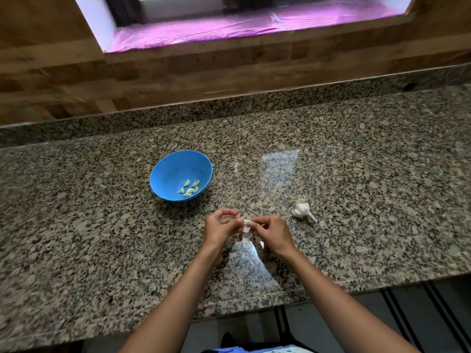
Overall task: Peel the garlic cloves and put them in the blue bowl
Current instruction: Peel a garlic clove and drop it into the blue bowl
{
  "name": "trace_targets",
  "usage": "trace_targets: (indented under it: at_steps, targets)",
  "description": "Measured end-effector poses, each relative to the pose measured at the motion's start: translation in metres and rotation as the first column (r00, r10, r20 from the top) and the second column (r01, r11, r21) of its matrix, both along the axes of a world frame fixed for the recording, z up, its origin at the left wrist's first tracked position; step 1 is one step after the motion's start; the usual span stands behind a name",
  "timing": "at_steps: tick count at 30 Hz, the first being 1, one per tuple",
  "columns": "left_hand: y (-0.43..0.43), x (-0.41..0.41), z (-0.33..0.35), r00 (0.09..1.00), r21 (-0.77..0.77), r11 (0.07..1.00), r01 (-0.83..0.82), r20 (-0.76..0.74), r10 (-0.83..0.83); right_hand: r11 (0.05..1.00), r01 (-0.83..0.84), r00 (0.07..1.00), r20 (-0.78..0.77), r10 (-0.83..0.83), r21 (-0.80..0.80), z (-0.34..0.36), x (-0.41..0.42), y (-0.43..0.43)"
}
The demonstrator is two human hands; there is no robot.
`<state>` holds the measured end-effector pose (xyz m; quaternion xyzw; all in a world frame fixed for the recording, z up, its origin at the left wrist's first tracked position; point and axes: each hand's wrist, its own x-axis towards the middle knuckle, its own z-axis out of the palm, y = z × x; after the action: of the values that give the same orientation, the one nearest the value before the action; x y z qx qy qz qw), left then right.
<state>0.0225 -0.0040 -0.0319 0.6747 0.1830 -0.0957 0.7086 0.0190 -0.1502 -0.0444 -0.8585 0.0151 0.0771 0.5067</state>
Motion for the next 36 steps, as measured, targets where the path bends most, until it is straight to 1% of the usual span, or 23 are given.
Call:
trace_targets:
  at_steps: [1, 3, 4, 5, 7, 9, 10, 12, 15, 17, 19, 20, 21, 23, 25, 27, 30, 31, 32, 33, 34, 35, 36]
  targets:
    - [-0.002, 0.000, -0.001, 0.996, -0.085, 0.994, -0.076, -0.059, 0.071, 1.000, 0.005, 1.000, 0.012, -0.005, -0.023, 0.001, 0.000, 0.002]
    - [-0.007, -0.001, -0.004, 0.963, -0.313, 0.918, -0.245, -0.191, 0.192, 0.999, 0.033, 0.999, -0.013, -0.033, 0.043, 0.005, -0.001, 0.004]
    - [-0.009, -0.001, -0.006, 0.943, -0.383, 0.868, -0.315, -0.231, 0.240, 0.996, 0.061, 0.997, -0.054, -0.057, 0.072, 0.004, -0.002, 0.003]
    - [-0.009, 0.000, -0.008, 0.932, -0.391, 0.852, -0.348, -0.241, 0.270, 0.996, 0.073, 0.995, -0.078, -0.069, 0.052, 0.004, -0.003, 0.001]
    - [-0.006, -0.001, -0.012, 0.946, -0.268, 0.913, -0.307, -0.194, 0.262, 0.990, 0.059, 0.994, -0.088, -0.071, -0.132, 0.000, -0.006, -0.007]
    - [-0.004, -0.002, -0.015, 0.974, -0.096, 0.976, -0.197, -0.134, 0.183, 0.944, 0.067, 0.993, -0.073, -0.095, -0.324, 0.000, -0.007, -0.018]
    - [-0.004, -0.002, -0.016, 0.983, -0.041, 0.988, -0.147, -0.117, 0.141, 0.928, 0.088, 0.991, -0.067, -0.120, -0.361, 0.000, -0.005, -0.022]
    - [-0.003, -0.003, -0.018, 0.992, 0.026, 0.996, -0.089, -0.089, 0.091, 0.921, 0.132, 0.978, -0.103, -0.181, -0.367, 0.001, 0.000, -0.029]
    - [-0.003, -0.004, -0.017, 0.997, 0.102, 0.995, -0.020, -0.068, 0.027, 0.902, 0.129, 0.968, -0.147, -0.205, -0.413, 0.004, 0.000, -0.030]
    - [-0.001, -0.004, -0.015, 0.998, 0.133, 0.991, 0.024, -0.054, -0.017, 0.830, 0.110, 0.976, -0.099, -0.194, -0.546, 0.005, -0.006, -0.027]
    - [0.001, -0.003, -0.012, 0.997, 0.170, 0.982, 0.077, -0.037, -0.072, 0.736, 0.112, 0.990, 0.009, -0.142, -0.668, 0.008, -0.013, -0.020]
    - [0.002, -0.003, -0.010, 0.994, 0.183, 0.977, 0.105, -0.025, -0.102, 0.741, 0.126, 0.992, 0.078, -0.099, -0.659, 0.009, -0.015, -0.014]
    - [0.004, -0.002, -0.008, 0.991, 0.187, 0.974, 0.130, -0.013, -0.130, 0.784, 0.110, 0.991, 0.133, -0.035, -0.611, 0.010, -0.016, -0.009]
    - [0.005, -0.001, -0.003, 0.987, 0.153, 0.976, 0.157, 0.015, -0.161, 0.873, -0.014, 0.983, 0.152, 0.101, -0.488, 0.013, -0.014, 0.001]
    - [0.005, -0.001, 0.000, 0.985, 0.108, 0.981, 0.160, 0.038, -0.165, 0.917, -0.117, 0.985, 0.075, 0.157, -0.381, 0.017, -0.009, 0.006]
    - [0.007, -0.001, 0.002, 0.988, 0.064, 0.988, 0.143, 0.055, -0.146, 0.959, -0.117, 0.991, 0.026, 0.128, -0.260, 0.019, -0.003, 0.006]
    - [0.011, -0.002, 0.000, 0.996, 0.010, 0.997, 0.076, 0.053, -0.077, 0.984, -0.146, 0.986, -0.089, 0.138, -0.099, 0.017, 0.005, 0.003]
    - [0.010, -0.003, -0.001, 0.995, 0.029, 0.996, 0.079, 0.066, -0.081, 0.988, -0.142, 0.984, -0.121, 0.134, -0.056, 0.017, 0.007, 0.003]
    - [0.010, -0.004, -0.002, 0.990, 0.094, 0.991, 0.097, 0.088, -0.106, 0.992, -0.126, 0.983, -0.140, 0.122, -0.025, 0.017, 0.008, 0.002]
    - [0.010, -0.004, -0.002, 0.980, 0.200, 0.971, 0.128, 0.122, -0.155, 0.994, -0.111, 0.982, -0.151, 0.109, -0.007, 0.016, 0.009, 0.002]
    - [0.009, -0.003, -0.001, 0.965, 0.319, 0.935, 0.158, 0.153, -0.215, 0.994, -0.109, 0.982, -0.159, 0.107, -0.004, 0.016, 0.010, 0.002]
    - [0.009, -0.002, 0.001, 0.949, 0.394, 0.903, 0.172, 0.178, -0.258, 0.992, -0.125, 0.978, -0.167, 0.121, -0.017, 0.016, 0.009, 0.002]
    - [0.009, -0.002, 0.002, 0.941, 0.426, 0.887, 0.177, 0.192, -0.280, 0.988, -0.149, 0.975, -0.174, 0.141, -0.033, 0.017, 0.009, 0.004]
